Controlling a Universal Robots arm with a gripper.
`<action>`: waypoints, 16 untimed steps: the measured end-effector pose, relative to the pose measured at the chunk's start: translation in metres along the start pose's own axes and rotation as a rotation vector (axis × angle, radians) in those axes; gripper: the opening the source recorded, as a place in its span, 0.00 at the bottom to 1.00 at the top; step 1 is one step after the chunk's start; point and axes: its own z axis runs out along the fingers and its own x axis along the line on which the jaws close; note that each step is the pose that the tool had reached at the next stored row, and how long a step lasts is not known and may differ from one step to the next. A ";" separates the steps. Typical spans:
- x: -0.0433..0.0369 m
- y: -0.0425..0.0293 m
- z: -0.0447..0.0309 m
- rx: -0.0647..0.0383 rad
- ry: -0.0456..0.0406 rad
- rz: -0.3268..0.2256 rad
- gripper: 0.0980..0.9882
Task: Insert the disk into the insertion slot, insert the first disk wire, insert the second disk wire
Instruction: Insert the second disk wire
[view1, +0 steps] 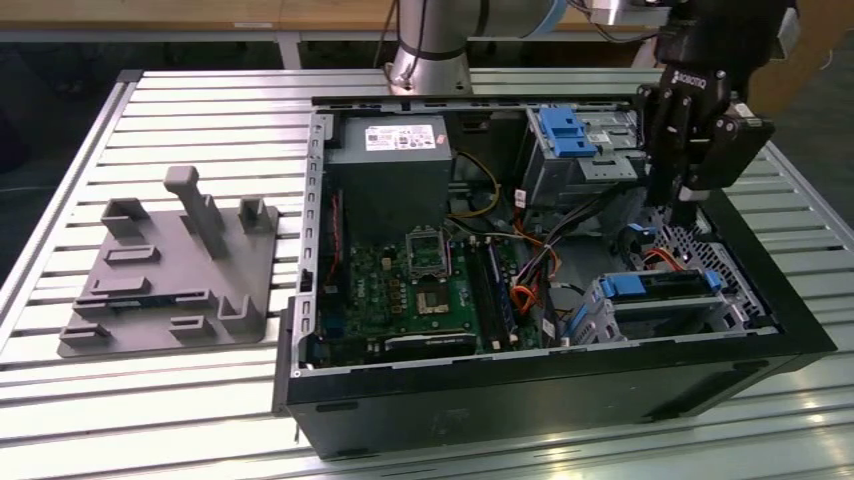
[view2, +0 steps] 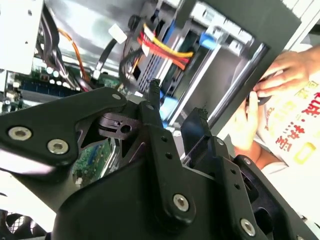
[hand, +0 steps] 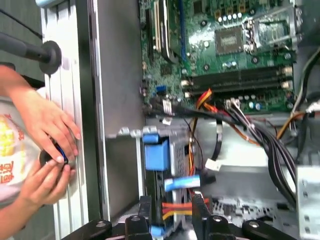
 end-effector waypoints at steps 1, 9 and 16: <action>0.0001 0.0037 0.0003 0.002 0.0016 0.001 0.40; -0.0016 0.0120 0.0056 0.021 0.0074 -0.038 0.40; -0.0028 0.0169 0.0099 0.039 0.0058 -0.081 0.40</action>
